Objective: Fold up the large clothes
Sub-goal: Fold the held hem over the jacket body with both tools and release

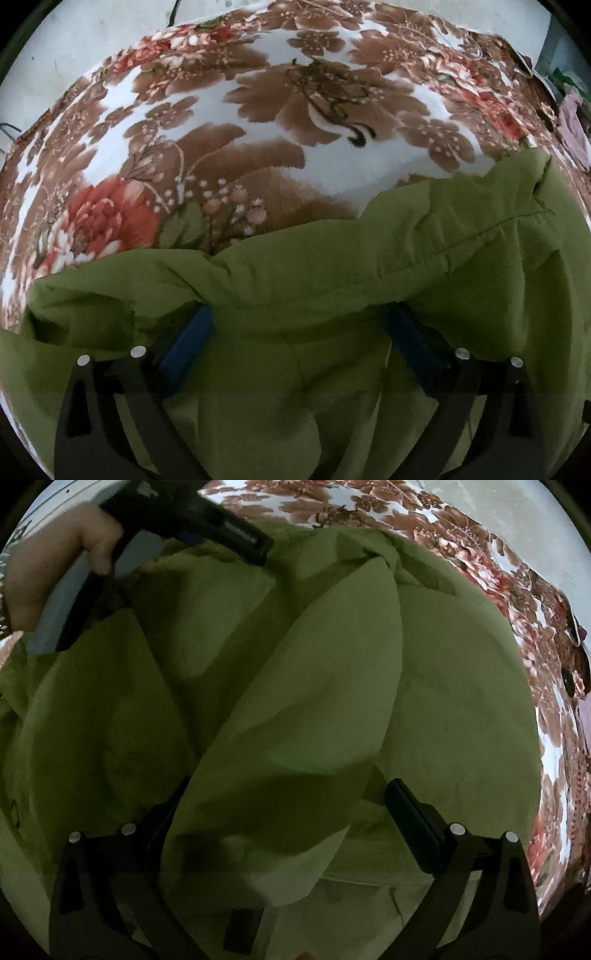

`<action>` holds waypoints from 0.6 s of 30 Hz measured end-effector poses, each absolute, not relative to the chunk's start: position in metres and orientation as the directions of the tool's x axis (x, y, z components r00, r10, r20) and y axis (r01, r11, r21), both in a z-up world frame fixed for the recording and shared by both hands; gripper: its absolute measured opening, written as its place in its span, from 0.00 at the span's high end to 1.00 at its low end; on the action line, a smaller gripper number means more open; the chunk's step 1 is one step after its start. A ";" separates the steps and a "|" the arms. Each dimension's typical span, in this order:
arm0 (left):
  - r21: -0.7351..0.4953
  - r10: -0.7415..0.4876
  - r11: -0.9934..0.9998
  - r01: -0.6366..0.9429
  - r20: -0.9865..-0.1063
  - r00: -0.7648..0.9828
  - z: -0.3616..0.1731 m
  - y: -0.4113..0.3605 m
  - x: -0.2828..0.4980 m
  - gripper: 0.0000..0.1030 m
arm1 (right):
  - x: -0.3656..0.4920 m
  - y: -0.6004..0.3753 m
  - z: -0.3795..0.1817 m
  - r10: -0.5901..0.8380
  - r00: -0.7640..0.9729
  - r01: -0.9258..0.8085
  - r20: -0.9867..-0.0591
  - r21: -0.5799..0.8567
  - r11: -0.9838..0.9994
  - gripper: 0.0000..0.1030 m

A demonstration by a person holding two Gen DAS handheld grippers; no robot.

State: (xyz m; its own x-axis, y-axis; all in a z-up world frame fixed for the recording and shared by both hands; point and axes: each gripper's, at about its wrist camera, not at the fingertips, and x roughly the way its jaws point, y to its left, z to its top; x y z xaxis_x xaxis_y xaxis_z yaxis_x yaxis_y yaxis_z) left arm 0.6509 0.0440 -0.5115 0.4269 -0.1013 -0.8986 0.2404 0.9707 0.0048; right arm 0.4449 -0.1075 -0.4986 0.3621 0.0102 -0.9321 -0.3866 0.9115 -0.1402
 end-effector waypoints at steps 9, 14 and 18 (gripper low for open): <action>-0.099 -0.181 0.978 0.182 -0.832 0.525 -0.417 0.080 0.537 0.07 | 0.414 -0.122 -0.445 0.041 0.387 -0.294 -0.921 -0.081 0.952 0.05; -0.083 -0.157 0.981 0.176 -0.870 0.468 -0.432 0.080 0.452 0.07 | 0.389 -0.127 -0.447 0.020 0.373 -0.247 -0.928 -0.078 0.966 0.05; -0.070 -0.123 0.987 0.145 -0.912 0.392 -0.471 0.079 0.426 0.07 | 0.378 -0.130 -0.459 0.022 0.397 -0.239 -0.918 -0.081 0.968 0.05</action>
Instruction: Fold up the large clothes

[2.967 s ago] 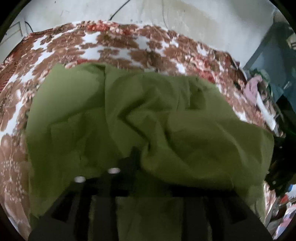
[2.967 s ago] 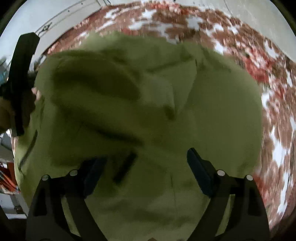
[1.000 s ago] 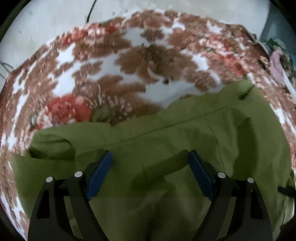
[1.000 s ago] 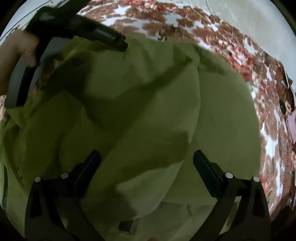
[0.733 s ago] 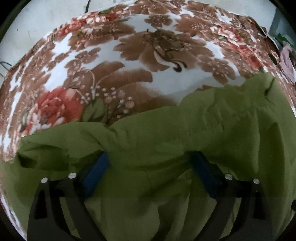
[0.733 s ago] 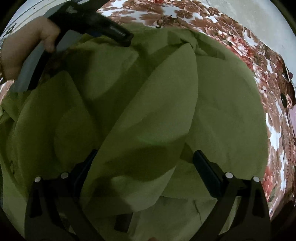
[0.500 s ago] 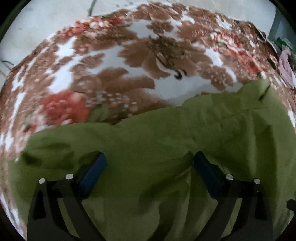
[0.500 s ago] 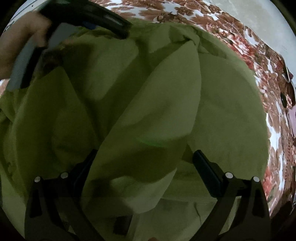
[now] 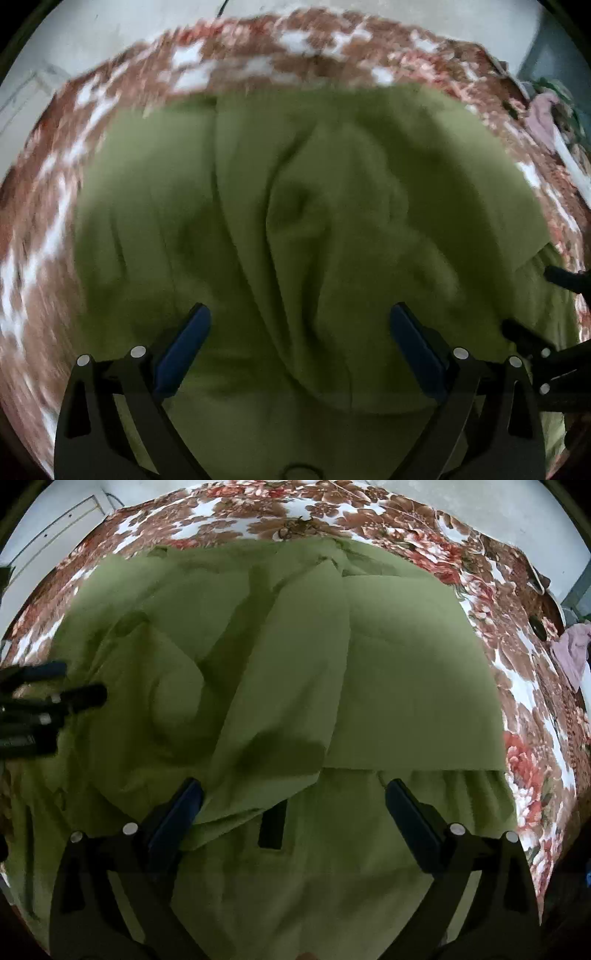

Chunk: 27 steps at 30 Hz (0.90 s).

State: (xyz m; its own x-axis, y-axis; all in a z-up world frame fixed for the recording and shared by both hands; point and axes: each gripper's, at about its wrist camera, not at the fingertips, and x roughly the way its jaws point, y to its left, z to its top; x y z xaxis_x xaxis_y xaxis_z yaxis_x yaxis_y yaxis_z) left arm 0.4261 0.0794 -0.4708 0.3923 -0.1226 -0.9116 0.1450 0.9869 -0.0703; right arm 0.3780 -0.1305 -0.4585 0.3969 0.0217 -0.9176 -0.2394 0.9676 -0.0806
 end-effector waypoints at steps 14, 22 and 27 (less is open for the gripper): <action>-0.002 -0.056 0.994 0.108 -0.865 0.499 -0.417 0.059 0.352 0.05 | 0.333 -0.157 -0.419 0.091 0.440 -0.221 -0.893 -0.010 0.975 0.05; -0.117 -0.080 0.992 -0.050 -0.879 0.470 -0.397 0.105 0.221 0.05 | 0.229 -0.199 -0.406 0.073 0.409 -0.217 -0.910 -0.019 0.976 0.05; -0.079 -0.041 0.994 -0.077 -0.911 0.410 -0.430 0.152 0.149 0.06 | 0.177 -0.241 -0.429 0.040 0.373 -0.146 -0.927 -0.016 0.989 0.05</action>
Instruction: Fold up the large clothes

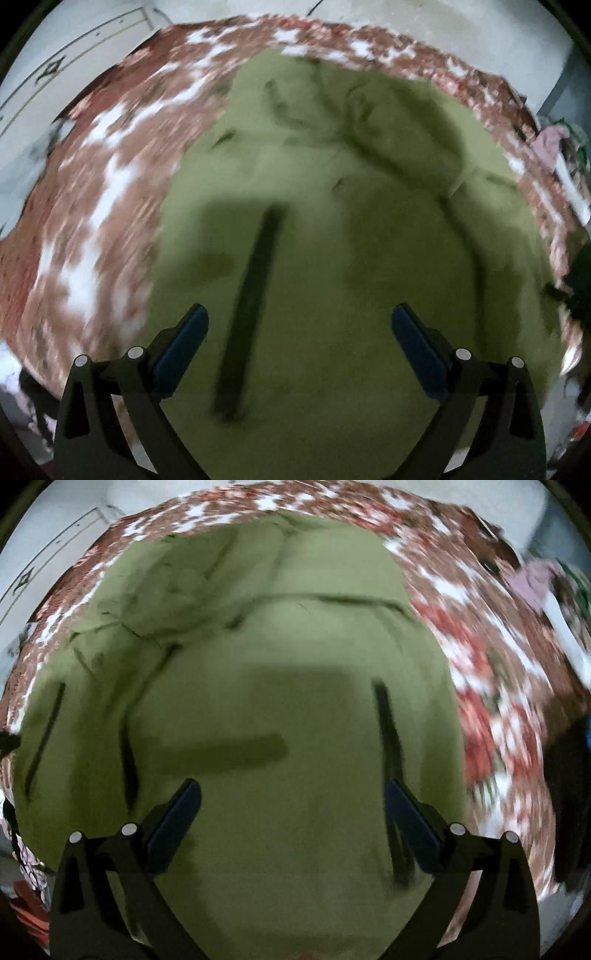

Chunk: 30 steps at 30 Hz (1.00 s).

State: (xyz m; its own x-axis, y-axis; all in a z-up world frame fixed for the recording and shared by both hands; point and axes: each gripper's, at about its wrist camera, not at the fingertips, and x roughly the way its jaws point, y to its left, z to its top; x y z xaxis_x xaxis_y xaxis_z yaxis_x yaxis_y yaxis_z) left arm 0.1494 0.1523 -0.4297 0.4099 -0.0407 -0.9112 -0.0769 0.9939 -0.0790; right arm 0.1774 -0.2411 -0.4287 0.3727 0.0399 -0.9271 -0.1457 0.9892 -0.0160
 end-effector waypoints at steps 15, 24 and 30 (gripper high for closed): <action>-0.123 -0.066 0.968 -0.218 -0.966 0.251 -0.466 0.236 0.028 0.06 | 0.101 -0.348 -0.450 -0.189 0.280 -0.063 -0.941 -0.215 0.975 0.05; -0.315 -0.254 0.910 -0.269 -0.937 0.239 -0.499 0.233 0.019 0.16 | 0.078 -0.408 -0.486 -0.028 0.155 0.090 -0.988 -0.015 0.996 0.05; -0.340 -0.277 0.912 -0.230 -0.923 0.268 -0.481 0.222 0.021 0.55 | 0.078 -0.411 -0.489 0.078 0.155 0.062 -0.985 0.089 0.994 0.05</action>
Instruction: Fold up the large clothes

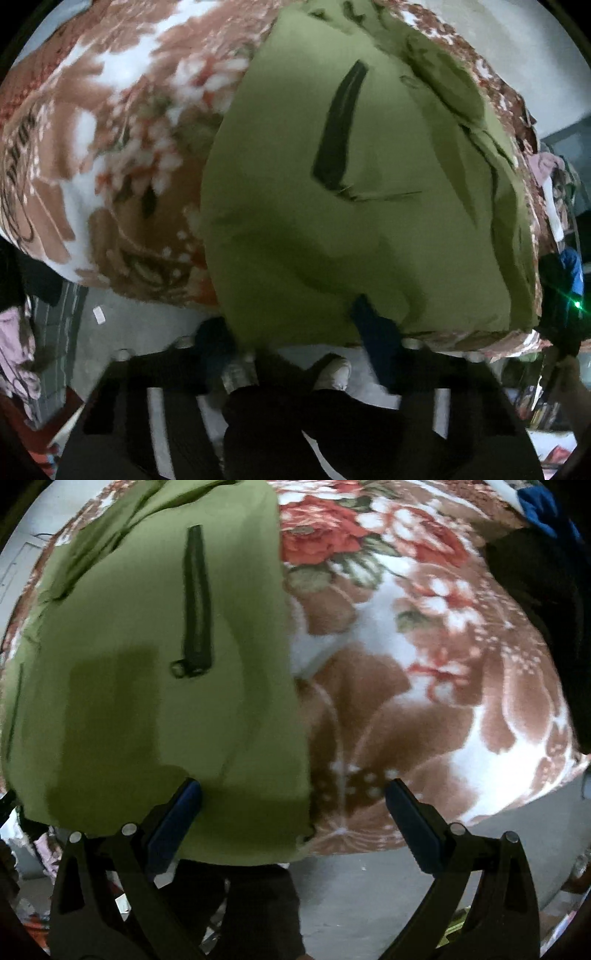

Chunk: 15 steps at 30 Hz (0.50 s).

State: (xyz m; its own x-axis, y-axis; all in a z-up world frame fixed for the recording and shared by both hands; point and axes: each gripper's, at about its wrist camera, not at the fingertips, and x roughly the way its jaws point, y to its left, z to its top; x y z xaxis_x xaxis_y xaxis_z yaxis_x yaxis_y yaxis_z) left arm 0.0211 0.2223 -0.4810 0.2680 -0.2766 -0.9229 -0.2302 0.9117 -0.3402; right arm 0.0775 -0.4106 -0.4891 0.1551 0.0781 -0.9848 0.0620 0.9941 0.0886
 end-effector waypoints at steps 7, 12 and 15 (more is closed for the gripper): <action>-0.359 -0.299 0.906 -0.225 -0.918 0.261 -0.481 0.225 0.026 0.62 | 0.085 -0.405 -0.498 0.184 0.158 0.095 -0.970 0.201 0.975 0.04; -0.426 -0.353 0.879 -0.214 -0.883 0.308 -0.473 0.220 0.031 0.62 | 0.083 -0.384 -0.486 0.230 0.149 0.058 -0.962 0.241 0.969 0.22; -0.427 -0.360 0.884 -0.191 -0.882 0.305 -0.476 0.218 0.029 0.62 | 0.085 -0.377 -0.490 0.230 0.138 0.040 -0.963 0.238 0.971 0.28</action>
State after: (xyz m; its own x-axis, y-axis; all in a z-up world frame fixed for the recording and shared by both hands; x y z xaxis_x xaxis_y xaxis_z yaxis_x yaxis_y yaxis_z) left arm 0.0289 0.2184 -0.4758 0.3051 -0.3602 -0.8816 -0.1910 0.8837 -0.4272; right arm 0.0848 -0.3770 -0.4897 0.1384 0.2303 -0.9632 0.0397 0.9705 0.2377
